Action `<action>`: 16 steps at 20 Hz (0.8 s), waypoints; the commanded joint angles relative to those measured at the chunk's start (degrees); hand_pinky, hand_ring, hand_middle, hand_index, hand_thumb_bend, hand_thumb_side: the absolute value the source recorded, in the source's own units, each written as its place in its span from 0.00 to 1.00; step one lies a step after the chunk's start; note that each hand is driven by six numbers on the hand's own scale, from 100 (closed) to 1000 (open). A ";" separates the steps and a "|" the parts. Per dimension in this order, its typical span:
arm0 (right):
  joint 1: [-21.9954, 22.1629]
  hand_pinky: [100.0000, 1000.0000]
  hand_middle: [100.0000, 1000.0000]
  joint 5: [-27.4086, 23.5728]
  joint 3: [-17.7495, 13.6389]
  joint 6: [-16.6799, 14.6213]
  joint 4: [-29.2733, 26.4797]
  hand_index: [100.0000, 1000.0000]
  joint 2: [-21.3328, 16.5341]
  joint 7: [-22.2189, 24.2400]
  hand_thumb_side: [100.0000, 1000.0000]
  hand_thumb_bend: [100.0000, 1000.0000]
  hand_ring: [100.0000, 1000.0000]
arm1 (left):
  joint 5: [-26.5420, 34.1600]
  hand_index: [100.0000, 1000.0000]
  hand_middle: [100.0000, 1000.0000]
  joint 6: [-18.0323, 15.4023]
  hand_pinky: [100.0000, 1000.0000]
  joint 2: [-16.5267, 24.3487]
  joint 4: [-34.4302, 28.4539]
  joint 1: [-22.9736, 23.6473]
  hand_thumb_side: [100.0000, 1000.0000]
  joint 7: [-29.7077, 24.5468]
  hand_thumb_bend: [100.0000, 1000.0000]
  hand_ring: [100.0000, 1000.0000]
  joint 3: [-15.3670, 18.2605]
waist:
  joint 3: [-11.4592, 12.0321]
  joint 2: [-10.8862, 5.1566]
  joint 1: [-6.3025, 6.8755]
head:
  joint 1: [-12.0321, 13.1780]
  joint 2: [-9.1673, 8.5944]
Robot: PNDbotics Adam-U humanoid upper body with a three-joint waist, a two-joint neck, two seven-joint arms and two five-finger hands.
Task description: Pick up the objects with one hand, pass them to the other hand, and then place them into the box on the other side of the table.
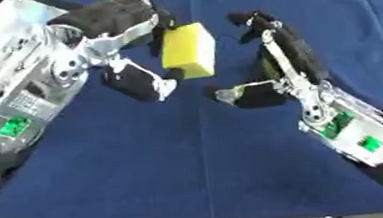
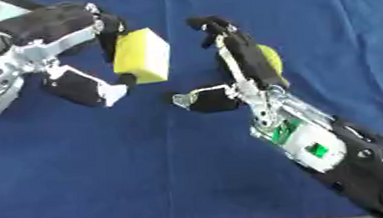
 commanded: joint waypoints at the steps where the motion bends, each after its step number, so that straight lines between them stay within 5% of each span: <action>1: -0.20 0.33 0.78 0.10 -0.75 -0.20 -0.55 0.87 -1.62 -0.39 0.22 0.70 0.67 | 0.20 0.36 0.39 0.93 0.78 3.11 -1.69 -0.45 0.22 0.75 0.00 0.61 2.47 | -0.04 -1.58 0.05 | -0.04 0.31; 16: 0.74 0.33 0.78 0.19 -1.32 -1.54 -0.55 0.86 -2.54 -1.38 0.23 0.69 0.67 | -2.78 0.36 0.42 2.23 0.79 12.30 1.84 2.13 0.22 6.18 0.00 0.63 8.67 | -0.28 -1.89 -0.34 | 1.30 0.31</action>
